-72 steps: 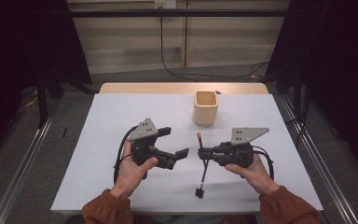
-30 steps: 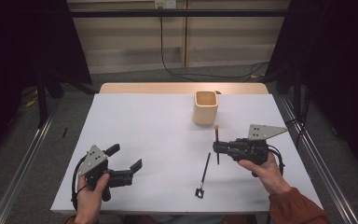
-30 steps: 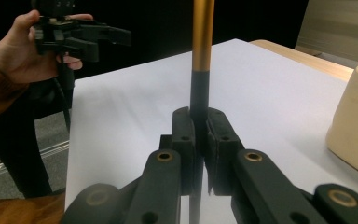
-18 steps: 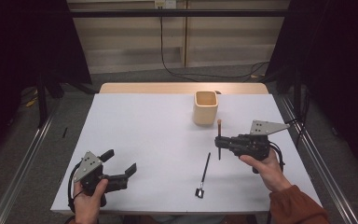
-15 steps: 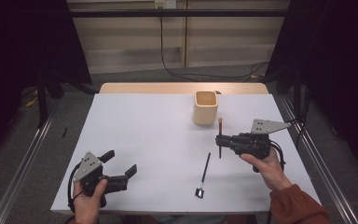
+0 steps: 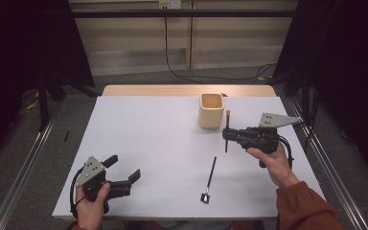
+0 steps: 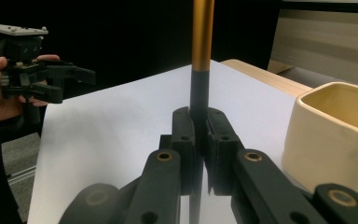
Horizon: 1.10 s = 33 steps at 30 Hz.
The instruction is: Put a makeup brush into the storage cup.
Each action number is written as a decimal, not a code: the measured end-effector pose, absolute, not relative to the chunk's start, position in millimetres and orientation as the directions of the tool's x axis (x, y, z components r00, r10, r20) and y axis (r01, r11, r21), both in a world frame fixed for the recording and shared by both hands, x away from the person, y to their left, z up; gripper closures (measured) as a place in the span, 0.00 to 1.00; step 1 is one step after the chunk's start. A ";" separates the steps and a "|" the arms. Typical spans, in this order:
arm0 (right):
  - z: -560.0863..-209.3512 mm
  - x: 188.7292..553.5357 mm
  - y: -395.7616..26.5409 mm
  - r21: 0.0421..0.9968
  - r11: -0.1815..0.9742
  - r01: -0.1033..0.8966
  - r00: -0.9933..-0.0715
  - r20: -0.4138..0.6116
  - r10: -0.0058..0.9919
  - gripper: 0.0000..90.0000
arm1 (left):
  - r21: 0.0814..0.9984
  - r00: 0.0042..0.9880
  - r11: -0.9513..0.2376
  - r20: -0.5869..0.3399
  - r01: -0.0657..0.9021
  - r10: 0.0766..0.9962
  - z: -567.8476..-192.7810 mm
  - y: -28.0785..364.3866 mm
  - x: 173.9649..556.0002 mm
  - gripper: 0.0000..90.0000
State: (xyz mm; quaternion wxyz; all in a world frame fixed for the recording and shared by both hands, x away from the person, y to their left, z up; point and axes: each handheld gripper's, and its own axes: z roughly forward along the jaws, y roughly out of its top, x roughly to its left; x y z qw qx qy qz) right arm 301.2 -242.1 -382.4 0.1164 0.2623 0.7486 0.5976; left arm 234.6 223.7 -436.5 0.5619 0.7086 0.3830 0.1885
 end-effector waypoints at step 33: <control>-348.2 374.9 -222.3 0.962 0.165 0.216 -0.799 0.077 0.597 0.92 | 0.936 0.662 -0.087 -0.174 0.342 0.729 -436.1 226.9 232.4 0.03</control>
